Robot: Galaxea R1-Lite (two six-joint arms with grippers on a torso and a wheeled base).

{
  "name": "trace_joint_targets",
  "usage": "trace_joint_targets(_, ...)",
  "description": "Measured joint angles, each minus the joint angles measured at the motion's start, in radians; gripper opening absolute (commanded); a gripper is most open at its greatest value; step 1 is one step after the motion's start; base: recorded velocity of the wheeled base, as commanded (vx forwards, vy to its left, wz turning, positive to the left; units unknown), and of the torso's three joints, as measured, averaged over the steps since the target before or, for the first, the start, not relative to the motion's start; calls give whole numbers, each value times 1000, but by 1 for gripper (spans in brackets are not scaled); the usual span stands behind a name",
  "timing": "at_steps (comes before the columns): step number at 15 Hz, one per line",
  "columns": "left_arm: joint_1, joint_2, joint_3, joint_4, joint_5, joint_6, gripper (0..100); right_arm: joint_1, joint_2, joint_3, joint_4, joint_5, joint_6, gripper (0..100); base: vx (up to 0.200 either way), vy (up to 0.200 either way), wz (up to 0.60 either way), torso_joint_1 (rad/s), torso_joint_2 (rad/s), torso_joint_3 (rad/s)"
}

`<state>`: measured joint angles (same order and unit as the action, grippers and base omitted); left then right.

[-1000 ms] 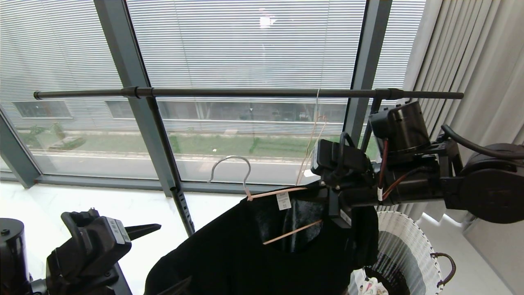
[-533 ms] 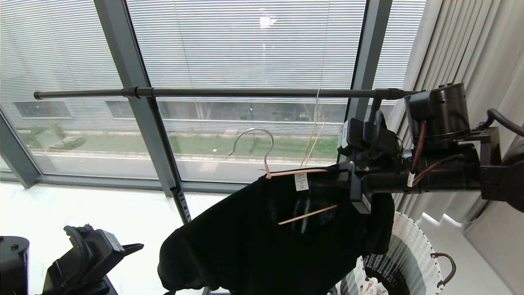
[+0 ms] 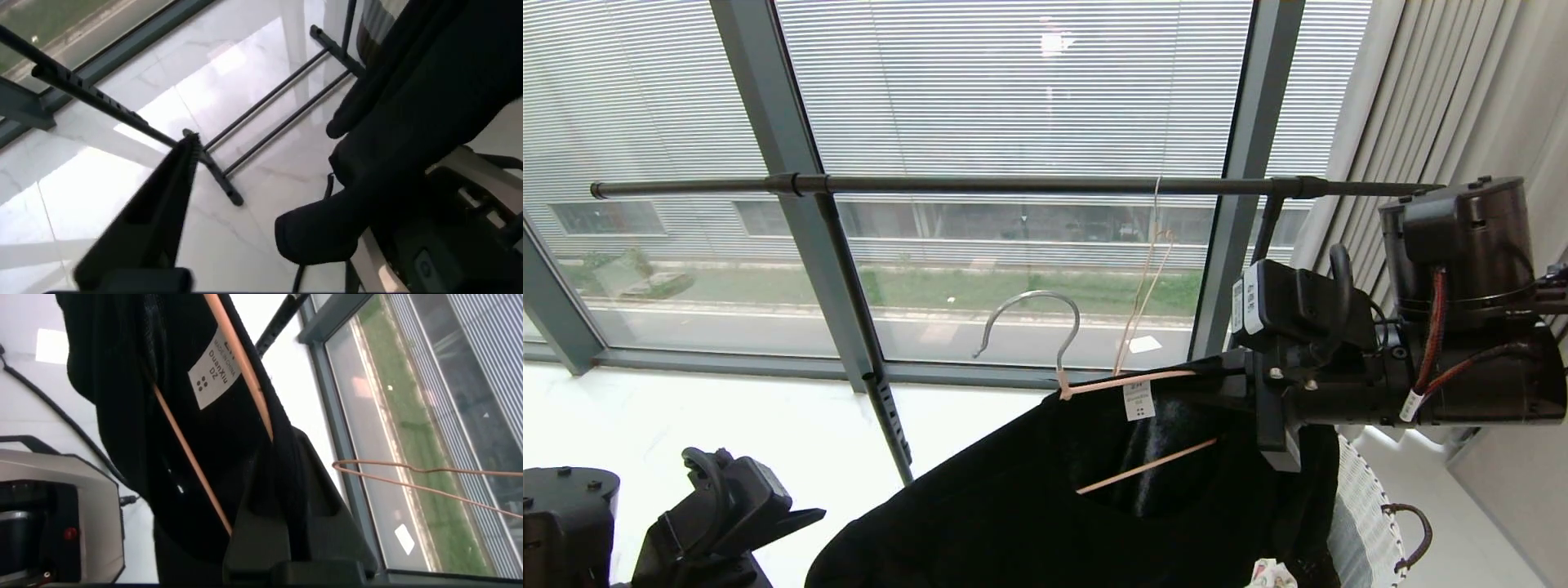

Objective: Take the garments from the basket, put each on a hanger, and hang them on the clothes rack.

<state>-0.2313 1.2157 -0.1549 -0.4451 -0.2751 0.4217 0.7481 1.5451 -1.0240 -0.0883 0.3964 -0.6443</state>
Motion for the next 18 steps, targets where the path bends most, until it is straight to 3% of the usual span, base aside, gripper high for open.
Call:
trace_joint_targets(3,30,9,19,0,53,-1,0,-31,-12,12,0,-6,27,0,0,0,0,0,0,0)
trace_joint_targets(7,64,10,11,-2,59,27,0,-86,-37,24,-2,-31,104,0,0,0,0,0,0,0)
trace_joint_targets(8,57,10,6,-1,59,31,100,-90,-40,25,-6,-33,111,0,0,0,0,0,0,0)
trace_joint_targets(12,47,7,-9,-1,63,27,100,-104,-51,71,-9,-119,134,0,0,0,0,0,0,0)
trace_joint_targets(15,51,5,-61,-1,107,26,100,-165,-75,237,-71,-225,219,0,0,0,0,0,0,0)
trace_joint_targets(16,63,2,-78,-1,128,26,100,-190,-84,290,-117,-324,280,0,0,0,0,0,0,0)
trace_joint_targets(18,106,-6,-100,-1,138,25,100,-234,-97,354,-174,-561,500,0,0,0,0,0,0,0)
